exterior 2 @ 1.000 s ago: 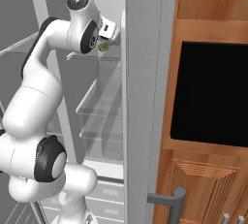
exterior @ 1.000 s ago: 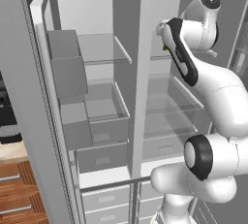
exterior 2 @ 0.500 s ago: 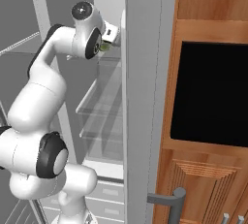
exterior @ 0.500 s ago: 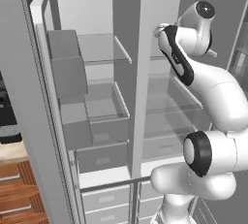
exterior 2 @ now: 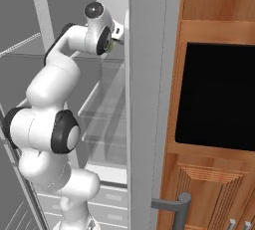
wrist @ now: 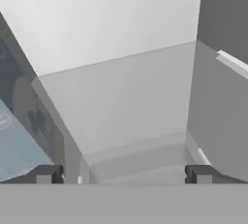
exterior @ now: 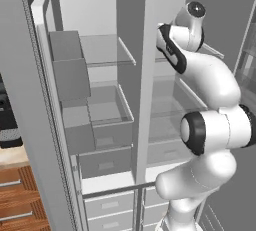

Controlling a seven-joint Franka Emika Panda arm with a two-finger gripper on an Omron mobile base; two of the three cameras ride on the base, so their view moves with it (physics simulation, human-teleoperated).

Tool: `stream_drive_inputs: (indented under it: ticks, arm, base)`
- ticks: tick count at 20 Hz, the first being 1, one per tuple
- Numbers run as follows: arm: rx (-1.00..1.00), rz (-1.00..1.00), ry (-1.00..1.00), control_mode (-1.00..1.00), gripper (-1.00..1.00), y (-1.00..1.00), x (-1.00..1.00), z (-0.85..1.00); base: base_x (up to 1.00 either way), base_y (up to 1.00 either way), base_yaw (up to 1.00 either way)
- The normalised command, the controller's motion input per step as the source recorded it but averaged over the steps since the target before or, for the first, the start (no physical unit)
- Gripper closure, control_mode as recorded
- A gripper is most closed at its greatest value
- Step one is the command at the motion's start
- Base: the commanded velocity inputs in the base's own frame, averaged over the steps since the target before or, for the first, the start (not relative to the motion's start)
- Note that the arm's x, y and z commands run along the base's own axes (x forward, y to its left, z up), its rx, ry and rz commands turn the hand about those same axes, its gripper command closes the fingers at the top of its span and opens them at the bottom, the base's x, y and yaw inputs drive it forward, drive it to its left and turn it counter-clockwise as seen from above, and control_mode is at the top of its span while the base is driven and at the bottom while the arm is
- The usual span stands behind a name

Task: Take the lemon wedge from the fridge and place it on the plate with fish on the dining counter.

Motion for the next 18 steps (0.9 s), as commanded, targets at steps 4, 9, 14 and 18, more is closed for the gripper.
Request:
stream_drive_inputs:
  ticks: [4, 9, 14, 18]
  arm:
    - [0.0, 0.0, 0.01, -1.0, -1.0, 0.0, 0.5, -0.21]
    - [0.0, 0.0, 0.0, -1.0, -1.0, 0.0, 0.14, -0.36]
    - [0.0, 0.0, 0.0, -1.0, -1.0, 0.0, 0.04, -0.3]
    - [0.0, 0.0, 0.0, -1.0, -1.0, 0.0, -0.12, -0.21]
  base:
    - [0.0, 0.0, 0.0]
    - [0.0, 0.0, 0.0]
    - [0.0, 0.0, 0.0]
    - [0.0, 0.0, 0.0]
